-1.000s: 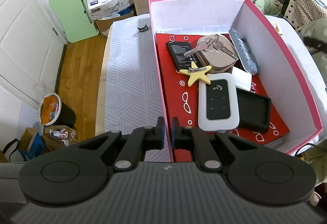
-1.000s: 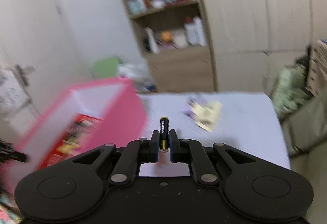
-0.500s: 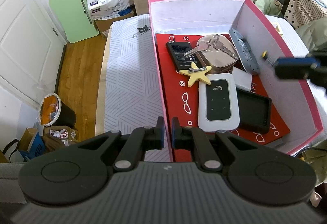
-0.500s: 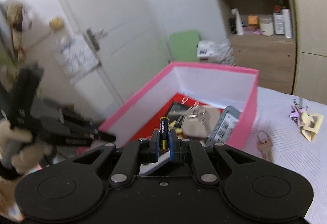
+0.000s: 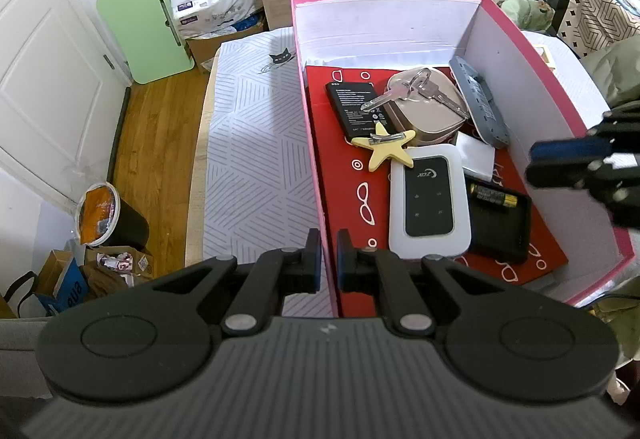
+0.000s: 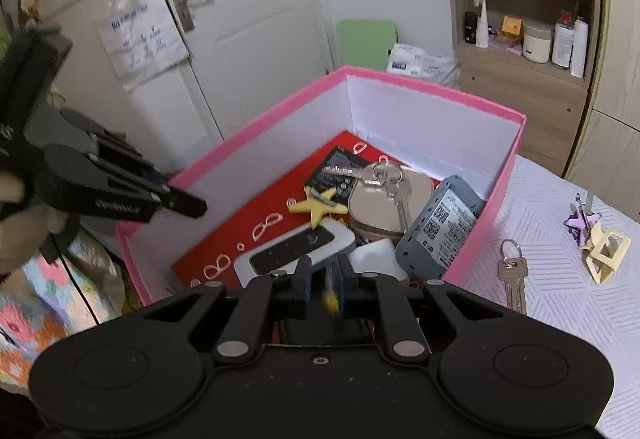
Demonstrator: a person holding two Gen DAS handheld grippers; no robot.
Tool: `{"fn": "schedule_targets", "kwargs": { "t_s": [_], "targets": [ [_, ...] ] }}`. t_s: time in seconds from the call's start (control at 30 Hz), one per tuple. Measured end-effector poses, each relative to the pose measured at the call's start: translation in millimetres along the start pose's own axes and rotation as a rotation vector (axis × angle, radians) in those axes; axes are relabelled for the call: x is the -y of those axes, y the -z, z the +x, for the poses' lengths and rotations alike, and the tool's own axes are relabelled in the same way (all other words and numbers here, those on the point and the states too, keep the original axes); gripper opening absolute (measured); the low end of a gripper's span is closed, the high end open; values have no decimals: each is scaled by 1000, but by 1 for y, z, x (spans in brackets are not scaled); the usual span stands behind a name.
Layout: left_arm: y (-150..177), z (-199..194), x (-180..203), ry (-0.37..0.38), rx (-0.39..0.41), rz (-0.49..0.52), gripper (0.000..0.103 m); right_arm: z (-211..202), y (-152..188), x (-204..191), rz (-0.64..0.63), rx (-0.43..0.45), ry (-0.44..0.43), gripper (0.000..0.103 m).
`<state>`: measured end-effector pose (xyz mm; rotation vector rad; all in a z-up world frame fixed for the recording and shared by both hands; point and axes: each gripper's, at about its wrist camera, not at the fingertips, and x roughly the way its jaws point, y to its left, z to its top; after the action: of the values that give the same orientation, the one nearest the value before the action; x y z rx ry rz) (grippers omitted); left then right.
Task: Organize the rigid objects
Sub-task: 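Lower the AA battery onto the black case in the box and release, then grasp the ring of silver and red keys with the right gripper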
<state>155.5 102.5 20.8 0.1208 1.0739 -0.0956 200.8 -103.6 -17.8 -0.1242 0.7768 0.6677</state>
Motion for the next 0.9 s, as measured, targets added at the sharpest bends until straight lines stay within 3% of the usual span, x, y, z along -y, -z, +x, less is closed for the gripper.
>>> {"fn": "schedule_targets", "kwargs": {
  "t_s": [0.2,0.37,0.53,0.63,0.73,0.9],
  "targets": [
    [2,0,4,-19,13,29,7,-41,0,23,90,109,5,22],
    [2,0,6,-28,10,37,7,-64,5,44,125,149,89,25],
    [1,0,6,-30,8,37,7,-65,16,72,187,127,158,26],
    [1,0,6,-30,11,36,7,-49,27,84,184,89,203,35],
    [2,1,8,-41,16,38,7,-25,41,99,217,26,267,35],
    [3,1,10,-45,16,42,7,-12,50,108,202,17,314,35]
  ]
}}
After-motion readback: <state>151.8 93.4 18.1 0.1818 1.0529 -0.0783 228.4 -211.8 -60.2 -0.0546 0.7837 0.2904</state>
